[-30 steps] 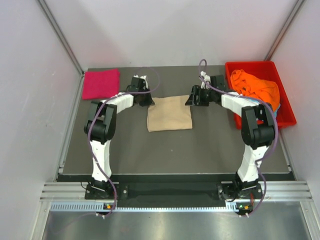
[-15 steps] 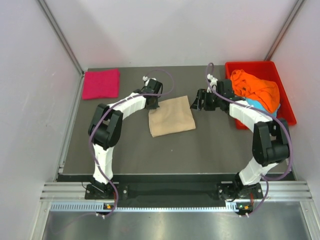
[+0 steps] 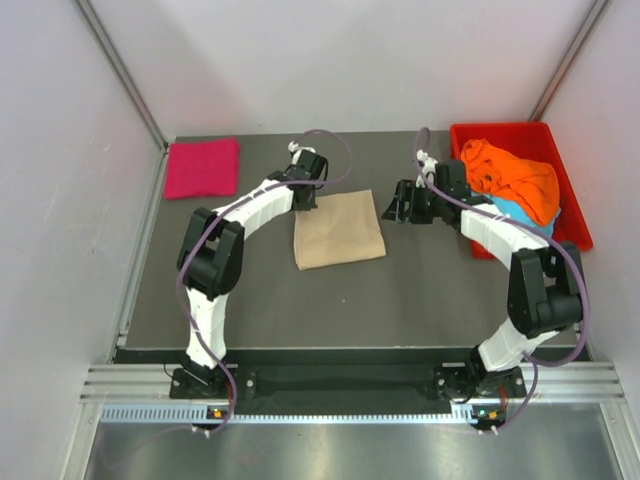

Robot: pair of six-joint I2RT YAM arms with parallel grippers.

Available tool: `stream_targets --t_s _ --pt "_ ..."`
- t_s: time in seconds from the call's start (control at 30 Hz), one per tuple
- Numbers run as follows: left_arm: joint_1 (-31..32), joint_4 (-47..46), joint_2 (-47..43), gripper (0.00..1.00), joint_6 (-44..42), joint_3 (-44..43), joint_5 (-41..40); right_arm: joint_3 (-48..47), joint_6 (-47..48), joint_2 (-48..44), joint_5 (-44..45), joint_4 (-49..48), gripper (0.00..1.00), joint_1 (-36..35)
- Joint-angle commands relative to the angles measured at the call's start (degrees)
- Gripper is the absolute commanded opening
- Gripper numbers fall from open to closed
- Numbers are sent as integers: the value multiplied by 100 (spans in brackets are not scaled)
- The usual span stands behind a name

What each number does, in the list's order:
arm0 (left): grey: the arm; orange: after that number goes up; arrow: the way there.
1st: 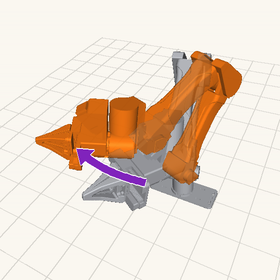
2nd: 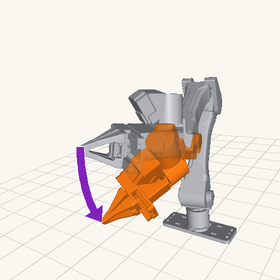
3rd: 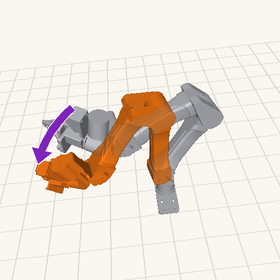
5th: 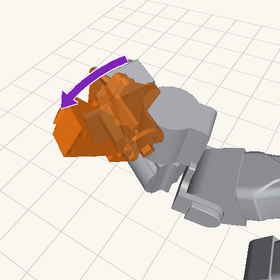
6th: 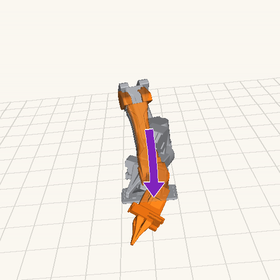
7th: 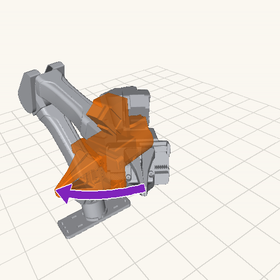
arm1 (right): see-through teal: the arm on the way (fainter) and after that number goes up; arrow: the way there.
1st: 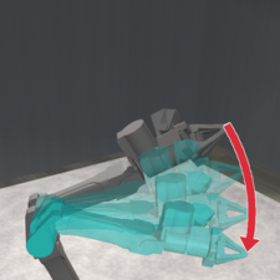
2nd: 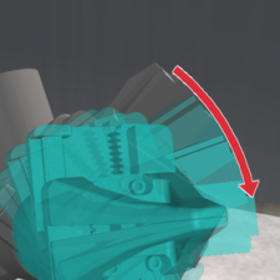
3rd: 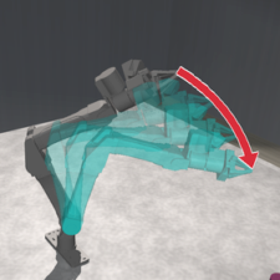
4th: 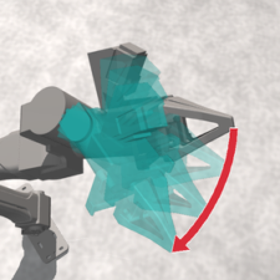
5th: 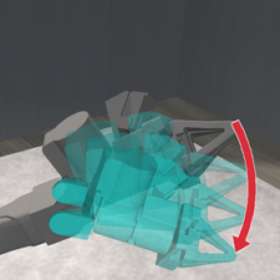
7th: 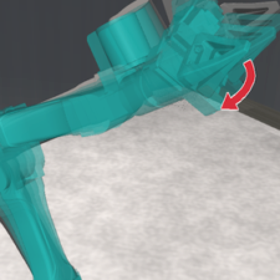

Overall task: Fold and stack the t-shirts
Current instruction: Neatly place the folded tshirt to the corner

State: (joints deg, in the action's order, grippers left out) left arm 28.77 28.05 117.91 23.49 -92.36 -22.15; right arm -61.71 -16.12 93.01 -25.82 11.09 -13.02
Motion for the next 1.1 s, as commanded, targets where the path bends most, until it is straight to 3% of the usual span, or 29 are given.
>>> stream_targets --t_s 0.0,0.17,0.37,0.57,0.73,1.07 --pt "-266 -186 -233 0 -975 -222 87 54 -5 -485 7 -54 67 -26" --pt "-837 -362 -435 0 -1776 -54 1070 203 -110 -723 -37 -125 67 -26" --pt "-1558 -169 -488 0 -2822 -467 1292 414 -234 -837 -256 -353 67 -43" --pt "-1919 -107 -655 0 -3508 -837 880 423 -234 -697 -414 -485 68 -52" --pt "-2095 -827 -901 0 -4053 -617 309 379 -138 -521 -450 -468 68 -43" --pt "-2622 -1688 -233 0 -4352 -1426 -396 274 -14 -424 -292 -283 68 -52"
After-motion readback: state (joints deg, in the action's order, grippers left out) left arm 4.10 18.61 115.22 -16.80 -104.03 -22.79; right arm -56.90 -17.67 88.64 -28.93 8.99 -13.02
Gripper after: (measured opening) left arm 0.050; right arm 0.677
